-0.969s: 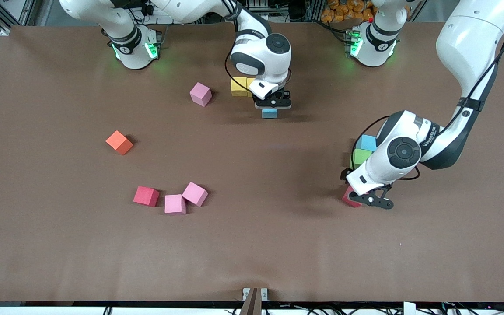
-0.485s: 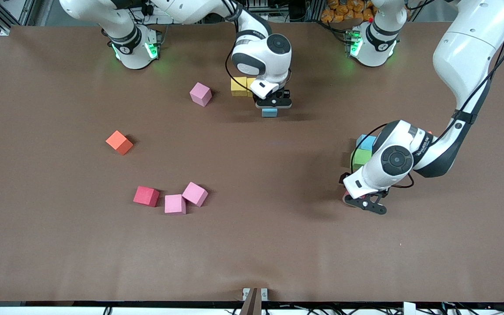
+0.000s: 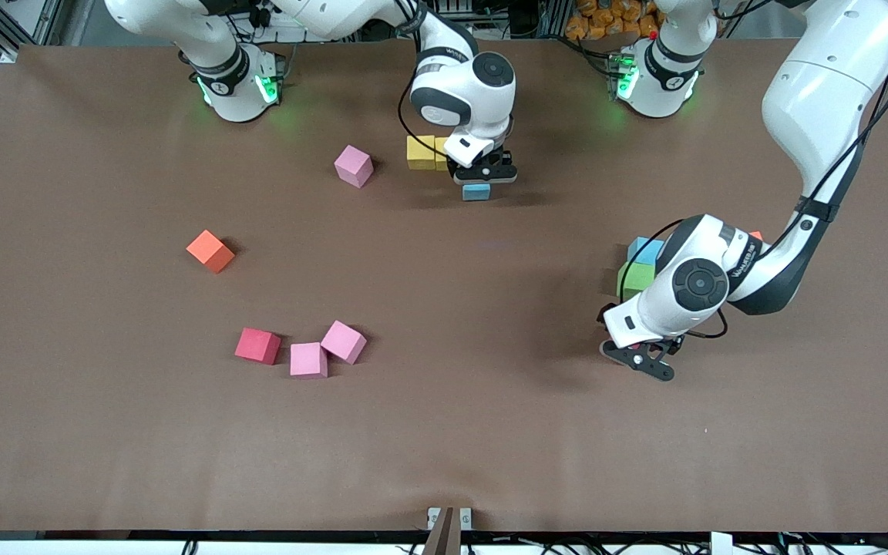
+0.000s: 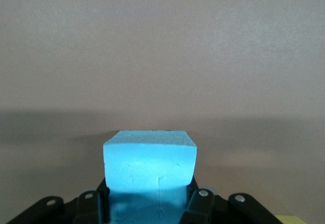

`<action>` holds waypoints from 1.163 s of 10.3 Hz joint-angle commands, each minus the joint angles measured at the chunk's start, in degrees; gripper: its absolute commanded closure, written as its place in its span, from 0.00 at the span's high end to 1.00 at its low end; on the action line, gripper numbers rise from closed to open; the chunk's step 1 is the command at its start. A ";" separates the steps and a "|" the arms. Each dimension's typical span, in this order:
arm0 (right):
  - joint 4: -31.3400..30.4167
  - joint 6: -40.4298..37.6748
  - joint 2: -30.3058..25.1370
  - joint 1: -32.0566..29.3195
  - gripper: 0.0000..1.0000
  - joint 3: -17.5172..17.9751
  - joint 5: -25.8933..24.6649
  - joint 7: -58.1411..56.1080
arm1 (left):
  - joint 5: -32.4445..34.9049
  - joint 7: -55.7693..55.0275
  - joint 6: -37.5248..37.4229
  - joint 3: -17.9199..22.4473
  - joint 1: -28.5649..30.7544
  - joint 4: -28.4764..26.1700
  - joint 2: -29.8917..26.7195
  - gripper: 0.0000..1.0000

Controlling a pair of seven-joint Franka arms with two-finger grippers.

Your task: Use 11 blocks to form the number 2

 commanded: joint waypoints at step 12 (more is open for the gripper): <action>-4.02 3.24 -1.77 -1.07 0.35 1.29 -3.54 3.12 | 1.53 2.59 2.44 0.89 -0.57 0.95 3.46 1.00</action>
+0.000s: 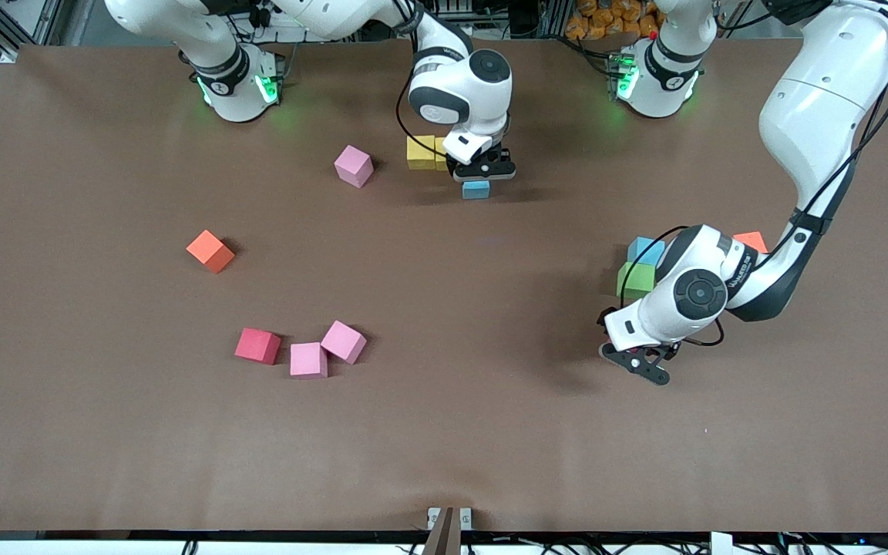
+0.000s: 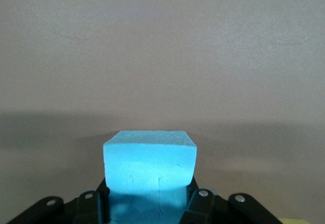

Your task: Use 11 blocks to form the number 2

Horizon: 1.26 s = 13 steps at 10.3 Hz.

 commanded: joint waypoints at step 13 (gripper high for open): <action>-2.14 1.15 -1.66 -1.33 0.35 2.06 -1.67 2.26 | 2.49 -0.35 1.07 0.28 0.45 0.83 -0.51 0.47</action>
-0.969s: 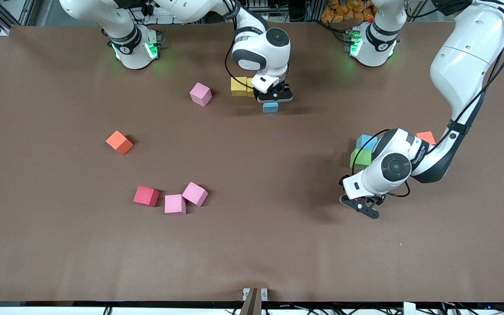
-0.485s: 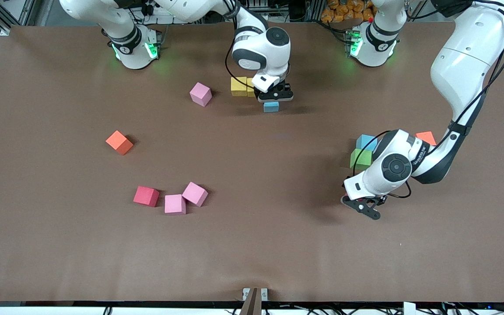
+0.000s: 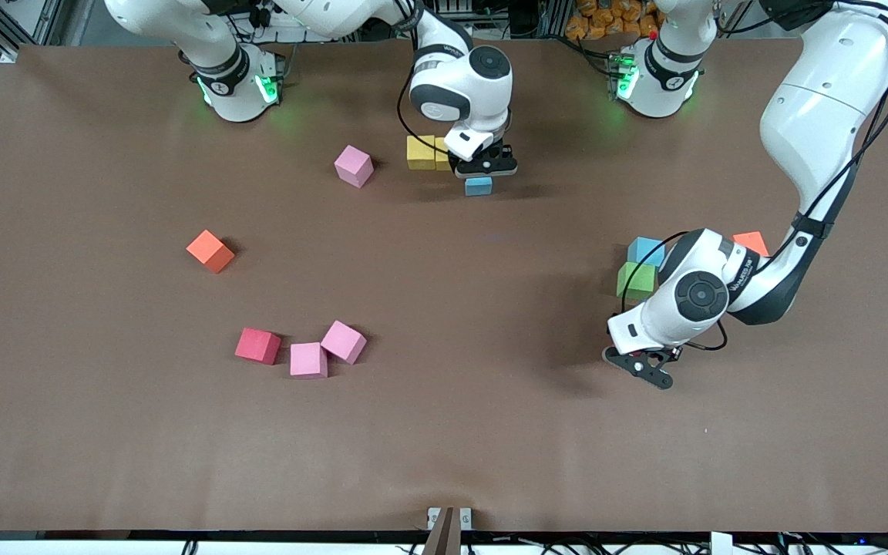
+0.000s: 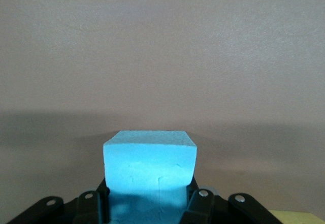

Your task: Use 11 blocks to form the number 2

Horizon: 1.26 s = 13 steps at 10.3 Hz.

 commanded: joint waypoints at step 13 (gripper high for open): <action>-2.00 0.50 -1.62 -1.68 0.75 1.30 -1.71 2.12 | -7.09 -10.10 -11.69 -4.97 0.15 -0.22 -9.47 0.47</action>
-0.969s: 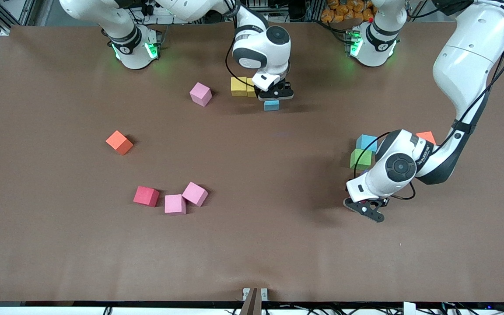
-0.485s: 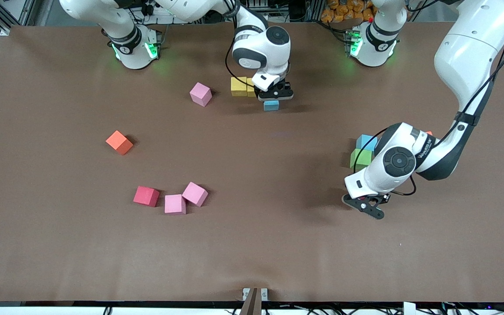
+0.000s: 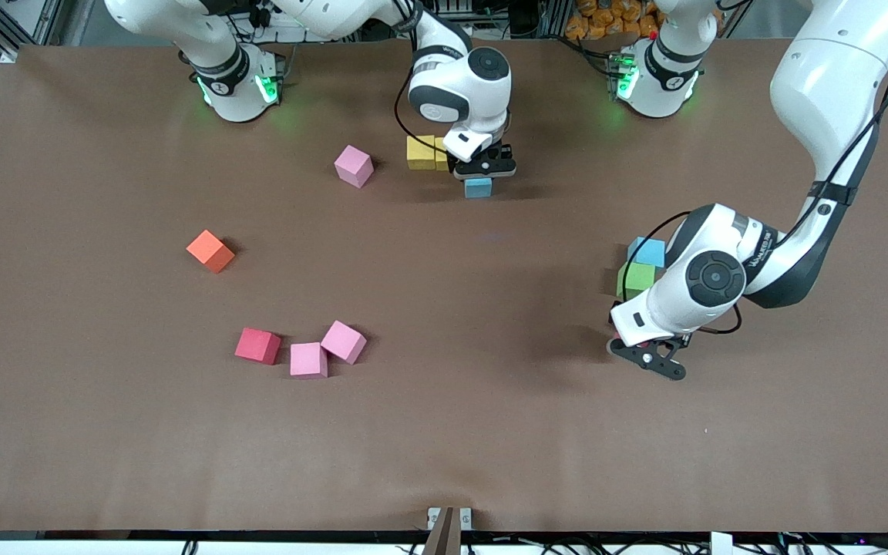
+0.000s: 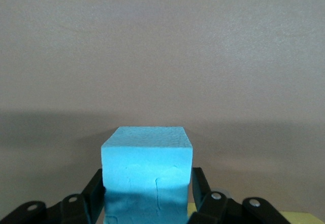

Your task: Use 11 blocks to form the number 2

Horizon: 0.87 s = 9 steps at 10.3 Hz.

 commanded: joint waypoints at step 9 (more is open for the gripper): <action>-1.85 -8.28 -8.02 -10.40 0.91 9.99 -1.30 1.51 | -3.24 -36.07 -9.42 -8.87 0.64 -5.99 -5.32 0.46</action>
